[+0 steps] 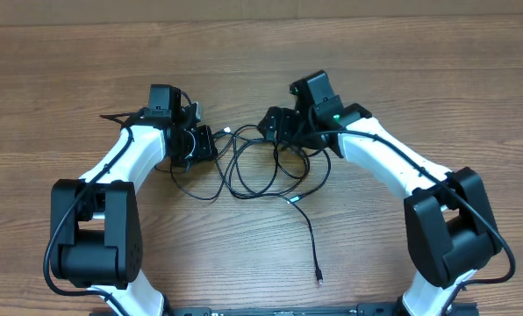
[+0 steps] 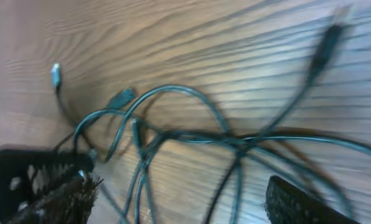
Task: Untangle cables
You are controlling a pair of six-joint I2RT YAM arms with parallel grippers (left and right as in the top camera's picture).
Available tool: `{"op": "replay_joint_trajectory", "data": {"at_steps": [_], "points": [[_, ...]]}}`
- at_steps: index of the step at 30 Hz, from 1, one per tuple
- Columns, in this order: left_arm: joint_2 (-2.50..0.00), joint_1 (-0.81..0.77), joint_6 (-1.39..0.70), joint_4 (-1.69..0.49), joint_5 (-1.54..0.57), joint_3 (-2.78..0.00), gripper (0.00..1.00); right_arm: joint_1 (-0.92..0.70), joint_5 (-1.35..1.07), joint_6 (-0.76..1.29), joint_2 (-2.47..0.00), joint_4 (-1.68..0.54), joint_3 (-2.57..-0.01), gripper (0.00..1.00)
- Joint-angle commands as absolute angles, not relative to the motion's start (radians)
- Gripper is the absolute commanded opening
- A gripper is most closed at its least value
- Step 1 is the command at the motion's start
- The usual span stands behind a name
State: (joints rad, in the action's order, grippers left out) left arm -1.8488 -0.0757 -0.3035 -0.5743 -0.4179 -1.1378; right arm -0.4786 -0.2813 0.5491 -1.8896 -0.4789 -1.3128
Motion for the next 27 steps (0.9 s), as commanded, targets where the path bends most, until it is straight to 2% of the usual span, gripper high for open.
{"op": "replay_joint_trajectory", "data": {"at_steps": [1,2,3,5,6,7,11,14,19,27], "points": [[-1.823,-0.065,-0.296,-0.572,-0.412,-1.149,0.11,-0.564,-0.310,0.541,-1.858,-0.453,-1.307,0.66],[-1.823,-0.065,-0.296,-0.571,-0.412,-1.149,0.11,-0.590,-0.287,0.542,-1.858,-0.451,-1.307,0.51],[-1.823,-0.065,-0.295,-0.571,-0.411,-1.149,0.10,-0.619,-0.242,0.542,-1.859,-0.452,-1.307,0.30],[-1.823,-0.065,-0.295,-0.571,-0.411,-1.149,0.11,-0.664,-0.186,0.550,-1.859,-0.442,-1.299,0.18],[-1.823,-0.065,-0.296,-0.571,-0.411,-1.149,0.12,-0.675,-0.180,0.550,-1.859,-0.435,-1.292,0.06],[-1.823,-0.065,-0.295,-0.571,-0.411,-1.149,0.12,-0.680,-0.179,0.554,-1.859,-0.427,-1.283,0.04],[-1.823,-0.065,-0.295,-0.571,-0.411,-1.149,0.12,-0.682,-0.174,0.584,-1.859,-0.401,-1.256,0.04],[-1.823,-0.065,-0.296,-0.571,-0.411,-1.149,0.12,-0.688,-0.176,0.584,-1.859,-0.390,-1.256,0.17],[-1.823,-0.065,-0.295,-0.571,-0.411,-1.149,0.12,-0.699,-0.137,0.583,-1.860,-0.386,-1.256,0.22],[-1.823,-0.065,-0.295,-0.571,-0.411,-1.149,0.13,-0.793,0.009,0.570,-1.966,-0.261,-1.256,0.37]]}}
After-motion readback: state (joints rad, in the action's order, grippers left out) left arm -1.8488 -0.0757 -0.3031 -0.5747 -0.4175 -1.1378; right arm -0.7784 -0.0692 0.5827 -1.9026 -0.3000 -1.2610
